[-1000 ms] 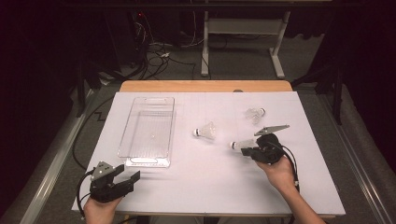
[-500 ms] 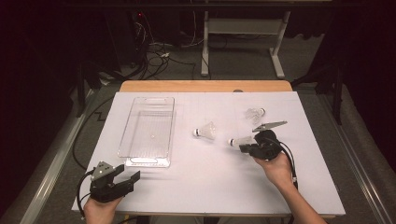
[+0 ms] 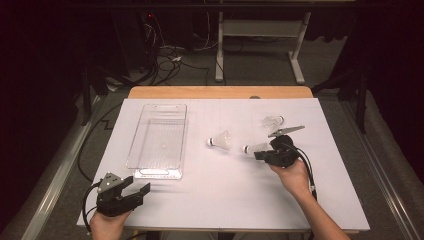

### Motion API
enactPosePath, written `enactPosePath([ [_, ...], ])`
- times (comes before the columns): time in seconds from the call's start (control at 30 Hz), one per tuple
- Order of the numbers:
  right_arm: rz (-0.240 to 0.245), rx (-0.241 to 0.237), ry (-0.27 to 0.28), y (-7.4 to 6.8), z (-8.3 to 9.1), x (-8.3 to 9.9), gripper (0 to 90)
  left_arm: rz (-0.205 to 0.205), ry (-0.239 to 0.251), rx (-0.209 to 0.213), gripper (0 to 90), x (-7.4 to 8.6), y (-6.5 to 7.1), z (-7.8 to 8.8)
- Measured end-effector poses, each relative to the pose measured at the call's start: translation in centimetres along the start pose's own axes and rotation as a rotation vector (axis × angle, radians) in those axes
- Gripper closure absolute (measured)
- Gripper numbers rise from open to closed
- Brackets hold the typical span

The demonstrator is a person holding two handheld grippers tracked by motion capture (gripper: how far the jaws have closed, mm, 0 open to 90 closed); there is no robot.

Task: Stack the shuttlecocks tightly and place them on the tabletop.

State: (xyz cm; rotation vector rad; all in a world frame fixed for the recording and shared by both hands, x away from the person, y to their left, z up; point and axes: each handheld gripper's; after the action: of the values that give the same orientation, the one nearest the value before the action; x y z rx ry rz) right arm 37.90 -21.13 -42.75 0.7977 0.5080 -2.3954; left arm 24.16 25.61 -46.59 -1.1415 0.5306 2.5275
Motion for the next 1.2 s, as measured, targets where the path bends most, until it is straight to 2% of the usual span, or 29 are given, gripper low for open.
enactPosePath([
  [0.63,0.02,-0.015,-0.003,-0.5,-1.1,-1.8,90.0,-0.005,-0.005,0.001,31.4,0.0,-0.1,0.0],
  [1.2,0.014,-0.026,-0.002,-0.4,-2.0,-2.8,90.0,-0.008,-0.008,0.001,31.4,0.0,-0.1,0.0],
])
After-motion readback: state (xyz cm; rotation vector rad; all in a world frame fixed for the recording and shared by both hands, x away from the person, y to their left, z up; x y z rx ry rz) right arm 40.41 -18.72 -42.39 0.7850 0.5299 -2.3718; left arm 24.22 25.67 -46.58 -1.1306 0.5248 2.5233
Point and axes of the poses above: each handheld gripper's, and its own axes: z roughly backward along the jaws, x roughly out of its underside, y roughly to its right, and after that the axes turned 2 degrees about x, right-handed
